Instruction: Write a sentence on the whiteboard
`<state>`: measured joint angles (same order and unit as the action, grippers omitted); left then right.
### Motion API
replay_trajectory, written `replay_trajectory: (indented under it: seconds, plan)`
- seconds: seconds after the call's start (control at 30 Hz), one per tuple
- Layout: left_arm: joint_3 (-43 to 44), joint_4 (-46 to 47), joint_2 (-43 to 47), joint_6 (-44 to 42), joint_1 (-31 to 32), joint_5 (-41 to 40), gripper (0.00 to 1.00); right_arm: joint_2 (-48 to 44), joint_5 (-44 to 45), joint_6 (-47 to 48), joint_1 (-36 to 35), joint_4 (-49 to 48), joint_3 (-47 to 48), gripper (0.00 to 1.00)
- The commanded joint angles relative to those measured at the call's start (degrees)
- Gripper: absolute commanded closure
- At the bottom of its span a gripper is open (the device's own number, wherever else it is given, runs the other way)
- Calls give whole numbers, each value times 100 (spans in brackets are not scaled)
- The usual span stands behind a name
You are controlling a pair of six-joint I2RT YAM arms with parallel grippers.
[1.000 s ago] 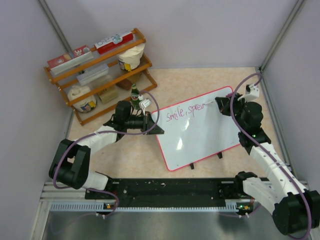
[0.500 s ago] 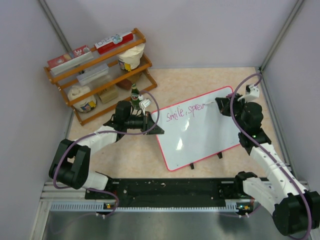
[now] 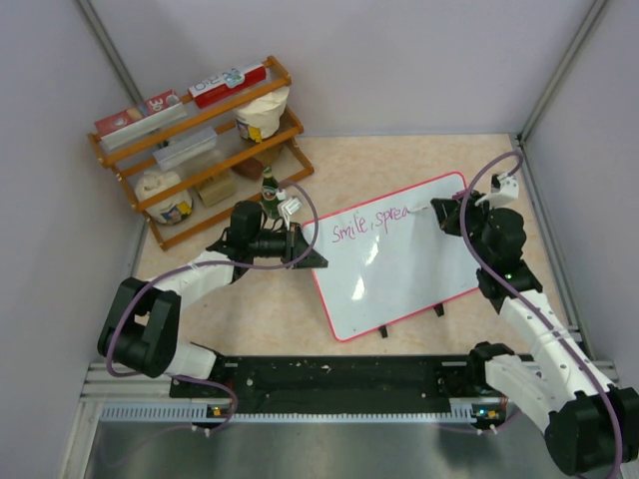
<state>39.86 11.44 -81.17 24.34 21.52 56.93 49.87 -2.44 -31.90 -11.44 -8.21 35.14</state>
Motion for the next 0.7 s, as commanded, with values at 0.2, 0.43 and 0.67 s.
replay_trajectory:
  seconds: [0.2, 0.43, 0.67]
  plan:
    - [-382, -696, -259, -1493, 256, -841, 100, -223, 208, 246, 28, 285, -42, 100]
    - [-373, -696, -259, -1493, 256, -832, 100, -223, 226, 158, 37, 232, 186, 100]
    - [-373, -696, -259, -1493, 256, -832, 100, -223, 419, 105, 28, 118, 433, 100]
